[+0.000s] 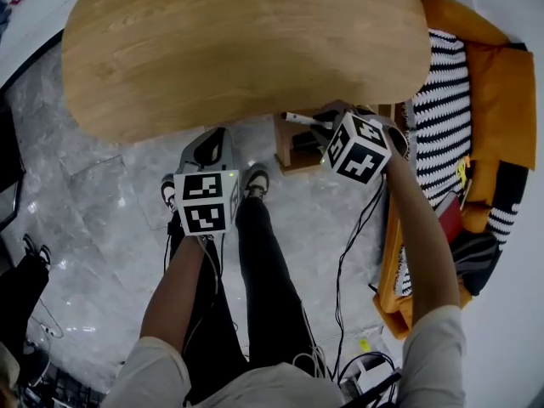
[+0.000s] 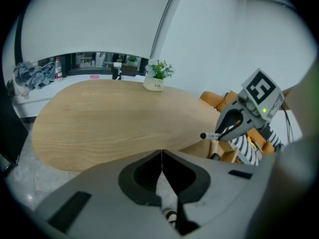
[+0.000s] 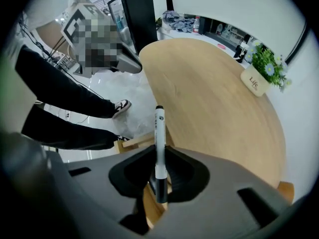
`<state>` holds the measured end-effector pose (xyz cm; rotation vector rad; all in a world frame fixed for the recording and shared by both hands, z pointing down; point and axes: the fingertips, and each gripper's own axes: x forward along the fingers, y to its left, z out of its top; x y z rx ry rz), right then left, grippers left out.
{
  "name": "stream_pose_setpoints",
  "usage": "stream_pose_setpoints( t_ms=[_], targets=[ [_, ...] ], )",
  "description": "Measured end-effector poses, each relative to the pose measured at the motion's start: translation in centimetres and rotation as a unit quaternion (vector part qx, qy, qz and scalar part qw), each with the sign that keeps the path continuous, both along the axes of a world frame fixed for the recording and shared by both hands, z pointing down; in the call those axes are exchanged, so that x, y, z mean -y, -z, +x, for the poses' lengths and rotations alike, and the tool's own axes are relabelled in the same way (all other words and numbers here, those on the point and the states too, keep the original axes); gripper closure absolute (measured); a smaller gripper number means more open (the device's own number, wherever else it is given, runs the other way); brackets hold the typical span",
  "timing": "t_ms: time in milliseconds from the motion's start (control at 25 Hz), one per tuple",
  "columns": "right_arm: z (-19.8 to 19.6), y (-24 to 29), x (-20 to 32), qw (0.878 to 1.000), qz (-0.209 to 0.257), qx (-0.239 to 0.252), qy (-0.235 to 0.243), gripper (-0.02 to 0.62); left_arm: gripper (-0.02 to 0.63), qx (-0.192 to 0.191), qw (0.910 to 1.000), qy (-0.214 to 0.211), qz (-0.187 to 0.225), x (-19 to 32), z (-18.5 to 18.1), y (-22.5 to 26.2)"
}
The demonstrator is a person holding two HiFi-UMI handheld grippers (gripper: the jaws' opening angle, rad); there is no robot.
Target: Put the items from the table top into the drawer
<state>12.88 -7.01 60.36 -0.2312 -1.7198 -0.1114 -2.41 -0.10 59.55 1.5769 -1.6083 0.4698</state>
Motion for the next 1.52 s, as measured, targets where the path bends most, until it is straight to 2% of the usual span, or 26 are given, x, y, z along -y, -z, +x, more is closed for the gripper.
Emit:
stream_pose_setpoints(
  t_ms=[240,480,560,640,880,1320,1400,1520],
  targets=[
    [5.5,-0.9,0.6,1.000,0.003,-0.007,-0.024,0.538,0.595,0.000,0.9995,-0.033,-0.004,1.4,4.9,-0.5],
    [7.7,-1.6,1.2,0.999,0.007,-0.003,-0.034,0.535,0.595,0.001,0.9988,-0.048,-0.004,2.5,7.5,-0.6],
    [7.8,-1.8,1.3,0.999,0.006,0.005,-0.040,0.519,0.595,0.003,0.9988,-0.049,-0.005,2.7,7.7,-0.9],
    [8.0,-1.9,1.4,0.999,-0.003,0.007,-0.054,0.413,0.595,0.003,0.9988,-0.048,-0.006,2.9,7.7,-1.0],
    [9.1,-2.0,1.7,0.997,0.004,0.005,-0.073,0.453,0.595,0.003,0.9987,-0.050,-0.010,2.7,7.9,-1.1],
    [8.4,-1.0,1.3,0.996,0.014,0.011,-0.086,0.454,0.595,0.011,0.9986,-0.051,-0.005,2.3,6.5,0.3],
    [8.4,0.2,1.2,0.994,0.023,0.025,-0.102,0.460,0.595,0.013,0.9985,-0.054,-0.004,2.0,6.2,1.4],
    [8.5,2.2,1.3,0.985,0.045,0.055,-0.160,0.480,0.595,0.030,0.9970,-0.071,0.004,2.3,4.7,3.9]
  ],
)
